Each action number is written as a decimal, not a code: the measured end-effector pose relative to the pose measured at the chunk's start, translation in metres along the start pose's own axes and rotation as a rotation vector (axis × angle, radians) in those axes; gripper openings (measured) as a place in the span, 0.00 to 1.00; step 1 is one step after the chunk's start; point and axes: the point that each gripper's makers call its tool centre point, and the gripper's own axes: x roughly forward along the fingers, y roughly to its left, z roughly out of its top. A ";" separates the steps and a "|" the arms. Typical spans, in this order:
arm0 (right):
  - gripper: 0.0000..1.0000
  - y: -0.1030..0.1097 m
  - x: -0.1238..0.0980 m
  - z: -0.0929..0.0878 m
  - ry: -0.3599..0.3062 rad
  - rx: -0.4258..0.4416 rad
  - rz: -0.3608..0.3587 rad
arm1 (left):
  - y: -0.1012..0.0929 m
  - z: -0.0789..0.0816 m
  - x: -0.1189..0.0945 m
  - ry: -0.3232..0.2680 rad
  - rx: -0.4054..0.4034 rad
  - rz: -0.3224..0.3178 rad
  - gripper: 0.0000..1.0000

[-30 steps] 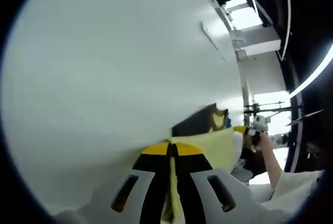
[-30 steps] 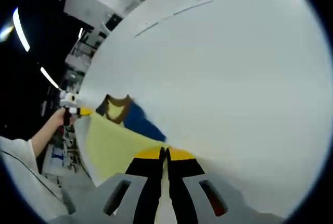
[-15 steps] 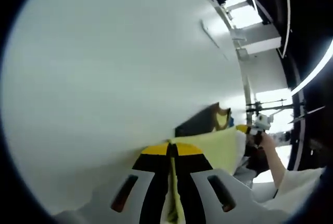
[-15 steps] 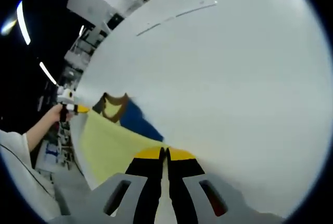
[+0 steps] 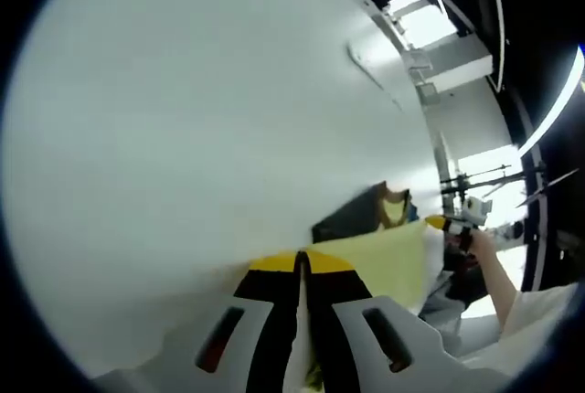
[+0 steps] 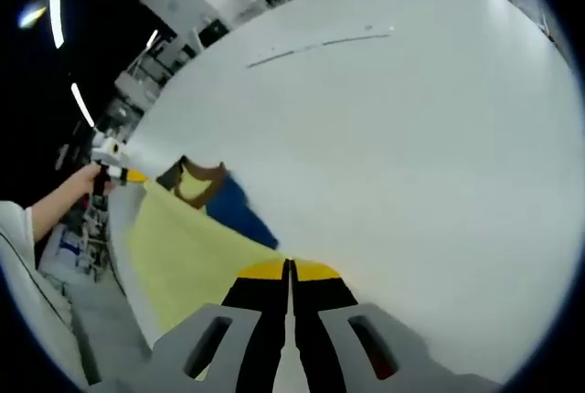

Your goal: Fold the garment on the visible template until the final outline fits inside the template.

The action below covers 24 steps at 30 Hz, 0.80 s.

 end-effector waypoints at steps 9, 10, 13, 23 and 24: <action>0.08 0.007 -0.012 -0.002 -0.026 -0.015 0.000 | -0.018 -0.004 -0.011 -0.035 0.042 -0.016 0.00; 0.08 0.009 -0.013 -0.002 -0.028 -0.016 0.001 | -0.017 -0.002 -0.013 -0.040 0.046 -0.016 0.01; 0.10 0.015 -0.017 -0.003 -0.038 -0.021 0.009 | -0.019 -0.001 -0.018 -0.053 0.074 -0.019 0.04; 0.24 0.045 -0.033 -0.002 -0.114 -0.093 0.064 | -0.033 -0.007 -0.036 -0.106 0.127 -0.039 0.11; 0.26 0.049 -0.035 -0.001 -0.120 -0.099 0.071 | -0.034 -0.007 -0.038 -0.113 0.126 -0.039 0.12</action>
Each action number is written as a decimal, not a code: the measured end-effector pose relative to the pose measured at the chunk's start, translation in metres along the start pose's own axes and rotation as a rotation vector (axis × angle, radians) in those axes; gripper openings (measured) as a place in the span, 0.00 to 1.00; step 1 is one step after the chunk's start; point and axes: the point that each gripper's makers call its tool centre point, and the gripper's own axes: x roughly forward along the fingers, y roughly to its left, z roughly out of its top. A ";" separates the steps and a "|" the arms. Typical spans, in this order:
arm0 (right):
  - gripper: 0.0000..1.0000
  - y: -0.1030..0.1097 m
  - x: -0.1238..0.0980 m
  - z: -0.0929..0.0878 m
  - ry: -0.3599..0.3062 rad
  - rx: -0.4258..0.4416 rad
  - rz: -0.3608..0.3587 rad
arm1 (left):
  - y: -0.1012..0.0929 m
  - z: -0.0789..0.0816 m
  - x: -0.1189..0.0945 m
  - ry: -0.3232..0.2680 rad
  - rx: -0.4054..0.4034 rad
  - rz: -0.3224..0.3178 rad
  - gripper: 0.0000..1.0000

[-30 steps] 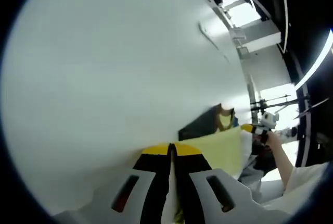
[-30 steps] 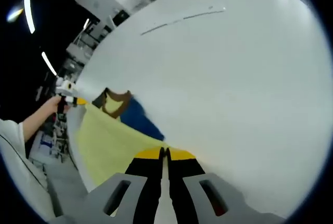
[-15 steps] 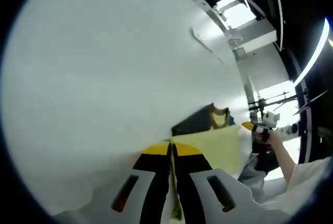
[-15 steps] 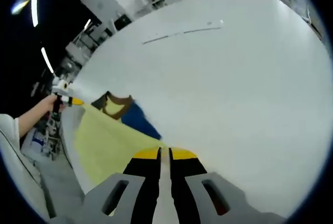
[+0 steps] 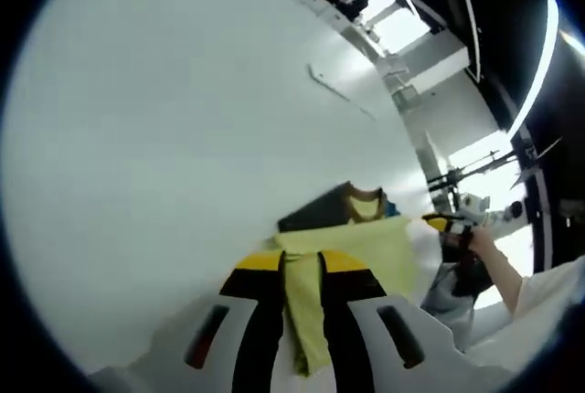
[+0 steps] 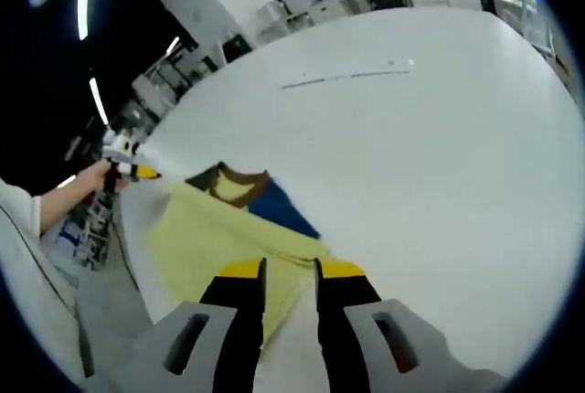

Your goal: Fold the garment on the visible template until the final outline fits inside the template.

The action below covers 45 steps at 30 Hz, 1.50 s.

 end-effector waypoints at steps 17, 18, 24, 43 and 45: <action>0.46 0.031 -0.032 -0.012 -0.048 -0.040 0.005 | -0.016 -0.026 -0.029 -0.020 0.136 0.023 0.32; 0.46 0.034 -0.036 -0.013 -0.055 -0.040 0.003 | -0.017 -0.027 -0.030 -0.020 0.145 0.025 0.33; 0.53 0.042 -0.052 -0.017 -0.097 -0.028 -0.005 | -0.024 -0.039 -0.044 -0.029 0.193 0.028 0.41; 0.71 0.082 -0.093 -0.029 -0.179 -0.066 -0.019 | -0.040 -0.076 -0.087 -0.068 0.302 0.057 0.71; 0.74 0.084 -0.095 -0.033 -0.180 -0.068 -0.021 | -0.042 -0.081 -0.090 -0.078 0.303 0.063 0.75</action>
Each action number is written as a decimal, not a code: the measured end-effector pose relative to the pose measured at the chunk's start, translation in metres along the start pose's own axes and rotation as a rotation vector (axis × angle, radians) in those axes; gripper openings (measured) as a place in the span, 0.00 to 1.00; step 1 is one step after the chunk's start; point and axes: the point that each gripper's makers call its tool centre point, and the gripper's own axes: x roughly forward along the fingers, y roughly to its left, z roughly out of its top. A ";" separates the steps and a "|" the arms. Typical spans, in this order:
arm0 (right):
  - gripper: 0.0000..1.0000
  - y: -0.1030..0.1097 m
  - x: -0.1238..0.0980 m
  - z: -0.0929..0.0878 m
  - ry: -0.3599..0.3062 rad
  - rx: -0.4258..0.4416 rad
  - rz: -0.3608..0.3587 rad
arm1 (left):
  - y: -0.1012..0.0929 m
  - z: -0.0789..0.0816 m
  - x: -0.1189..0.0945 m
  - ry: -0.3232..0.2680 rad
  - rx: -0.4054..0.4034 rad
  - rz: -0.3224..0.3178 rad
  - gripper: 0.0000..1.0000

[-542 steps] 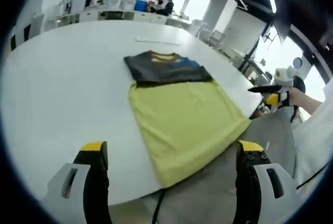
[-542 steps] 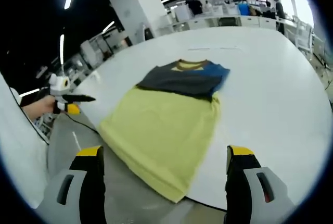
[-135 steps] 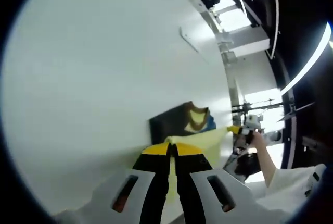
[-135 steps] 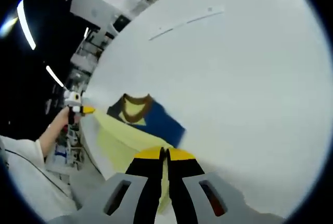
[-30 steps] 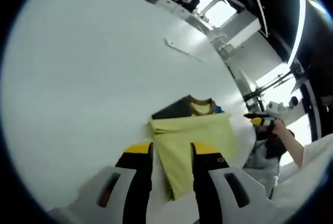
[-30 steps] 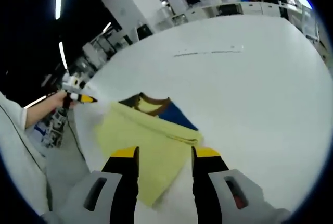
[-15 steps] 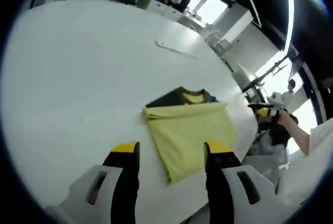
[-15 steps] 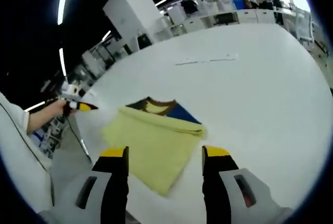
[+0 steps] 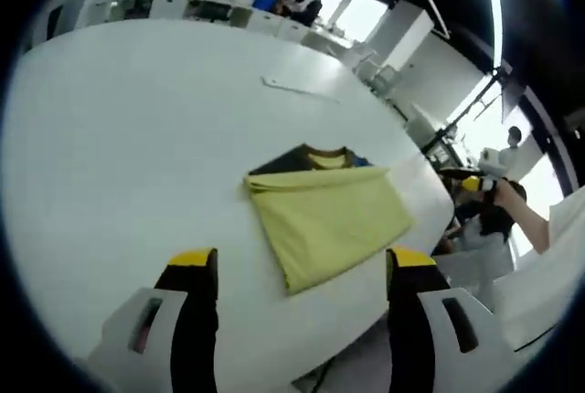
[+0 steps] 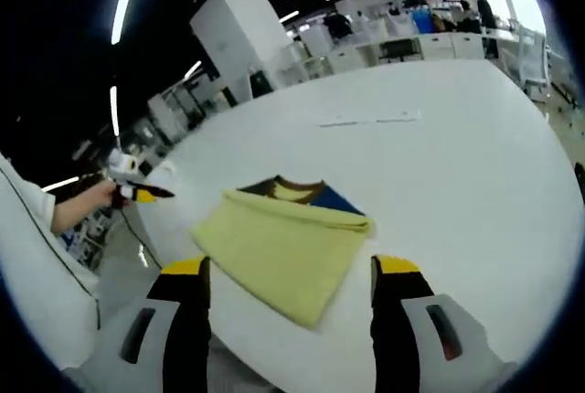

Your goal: Fold the garment on the visible template until the final outline fits inside the template.

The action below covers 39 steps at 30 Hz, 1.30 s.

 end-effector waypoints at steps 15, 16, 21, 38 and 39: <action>0.82 0.020 -0.030 -0.023 -0.020 -0.001 -0.008 | -0.025 -0.019 -0.027 -0.040 0.009 0.006 0.93; 0.83 0.022 -0.032 -0.025 -0.021 0.001 -0.008 | -0.027 -0.022 -0.028 -0.043 0.011 0.005 0.93; 0.88 0.029 -0.038 -0.033 -0.022 0.008 -0.004 | -0.037 -0.031 -0.037 -0.040 0.018 0.008 0.98; 1.00 0.067 -0.048 -0.039 -0.098 -0.044 0.047 | -0.055 -0.053 -0.057 -0.068 0.017 0.008 0.99; 1.00 0.069 -0.049 -0.039 -0.106 -0.045 0.054 | -0.055 -0.054 -0.058 -0.068 0.017 0.010 0.99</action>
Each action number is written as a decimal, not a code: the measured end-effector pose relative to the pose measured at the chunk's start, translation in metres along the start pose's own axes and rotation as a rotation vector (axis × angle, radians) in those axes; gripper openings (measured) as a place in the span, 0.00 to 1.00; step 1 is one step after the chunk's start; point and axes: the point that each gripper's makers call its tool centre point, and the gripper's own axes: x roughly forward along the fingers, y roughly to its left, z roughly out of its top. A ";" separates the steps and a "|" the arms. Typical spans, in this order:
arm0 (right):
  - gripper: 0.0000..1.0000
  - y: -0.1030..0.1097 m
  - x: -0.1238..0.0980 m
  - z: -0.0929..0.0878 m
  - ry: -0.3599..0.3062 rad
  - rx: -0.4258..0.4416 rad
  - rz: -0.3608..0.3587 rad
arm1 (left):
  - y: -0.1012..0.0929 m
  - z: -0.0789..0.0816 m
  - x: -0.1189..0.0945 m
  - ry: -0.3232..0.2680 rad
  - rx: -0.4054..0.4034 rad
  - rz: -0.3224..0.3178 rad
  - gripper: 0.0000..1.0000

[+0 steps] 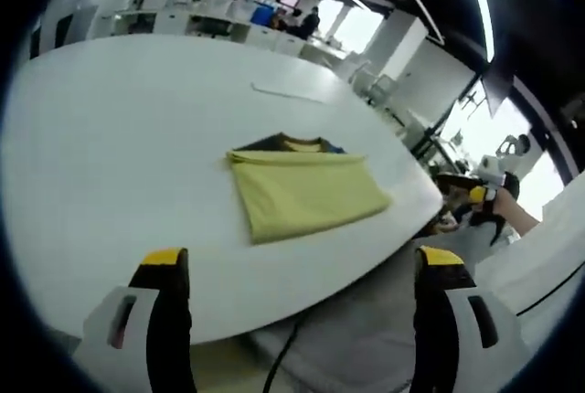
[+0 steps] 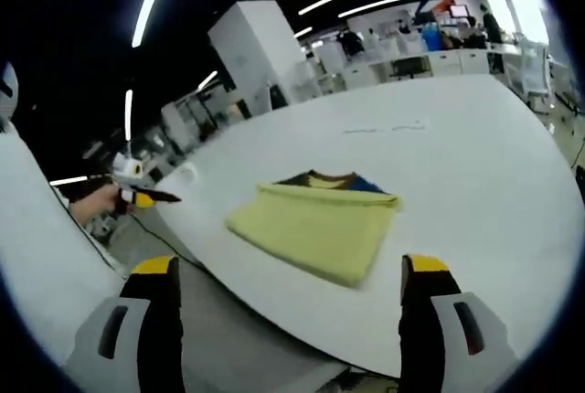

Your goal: Fold the garment on the visible template until the final outline fits inside the template.

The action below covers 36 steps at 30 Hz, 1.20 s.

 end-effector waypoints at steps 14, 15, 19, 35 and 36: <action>1.00 -0.004 -0.002 -0.012 0.020 0.003 0.006 | -0.003 -0.002 0.001 0.005 0.000 0.004 0.99; 1.00 -0.004 -0.002 -0.012 0.019 0.005 0.005 | -0.003 -0.001 0.001 0.005 0.001 0.004 0.99; 1.00 -0.006 -0.003 -0.012 0.025 0.001 0.001 | -0.003 0.001 0.002 0.004 0.006 0.007 0.99; 1.00 -0.011 0.000 -0.013 0.040 0.013 -0.015 | -0.004 0.003 0.010 0.025 0.022 0.000 0.99; 1.00 -0.011 0.000 -0.012 0.041 0.012 -0.014 | -0.004 0.005 0.010 0.023 0.022 0.000 0.99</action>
